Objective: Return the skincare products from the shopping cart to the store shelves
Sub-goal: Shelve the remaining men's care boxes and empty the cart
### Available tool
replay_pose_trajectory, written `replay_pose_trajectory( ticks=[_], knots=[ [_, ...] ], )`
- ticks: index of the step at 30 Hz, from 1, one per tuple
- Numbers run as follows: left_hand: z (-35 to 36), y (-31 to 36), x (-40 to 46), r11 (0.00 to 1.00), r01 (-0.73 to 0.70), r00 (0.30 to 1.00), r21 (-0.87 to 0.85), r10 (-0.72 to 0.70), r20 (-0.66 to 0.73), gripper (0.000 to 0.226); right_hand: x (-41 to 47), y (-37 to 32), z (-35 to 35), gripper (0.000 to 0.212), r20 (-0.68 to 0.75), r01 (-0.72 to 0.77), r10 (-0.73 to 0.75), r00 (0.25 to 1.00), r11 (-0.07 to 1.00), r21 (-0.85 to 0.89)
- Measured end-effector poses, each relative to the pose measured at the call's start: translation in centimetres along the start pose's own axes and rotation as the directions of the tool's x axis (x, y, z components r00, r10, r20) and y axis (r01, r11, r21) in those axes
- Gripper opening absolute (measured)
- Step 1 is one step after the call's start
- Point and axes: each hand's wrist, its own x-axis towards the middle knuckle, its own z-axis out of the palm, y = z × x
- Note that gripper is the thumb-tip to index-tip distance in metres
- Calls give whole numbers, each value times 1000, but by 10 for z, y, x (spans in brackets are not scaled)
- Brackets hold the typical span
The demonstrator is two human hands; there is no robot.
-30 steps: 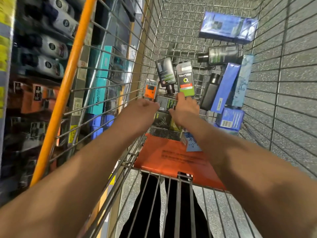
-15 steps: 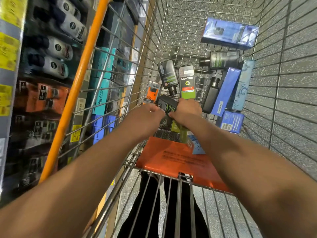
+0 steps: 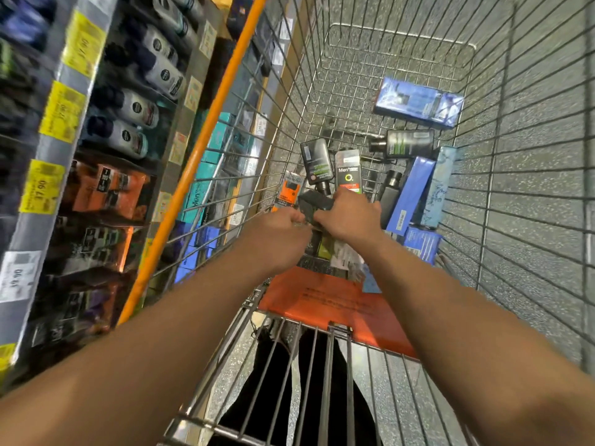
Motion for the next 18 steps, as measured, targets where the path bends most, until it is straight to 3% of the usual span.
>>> replay_pose_trajectory(
  ticks=[6, 11, 15, 18],
  knots=[
    [-11, 2, -27, 943, -190, 976, 274, 211, -50, 65, -35, -12, -48, 43, 135, -153, 109, 985, 912, 381],
    [-21, 8, -55, 869, -327, 925, 372, 376, -65, 91, -83, -25, -86, 54, 223, -172, 51, 973, 806, 566],
    [-32, 14, -84, 843, -414, 872, 342, 475, -116, 95, -121, -40, -121, 21, 273, -155, -53, 961, 716, 681],
    [-42, 14, -111, 819, -467, 804, 334, 550, -225, 91, -154, -53, -147, 13, 302, -166, -109, 947, 639, 751]
  ],
)
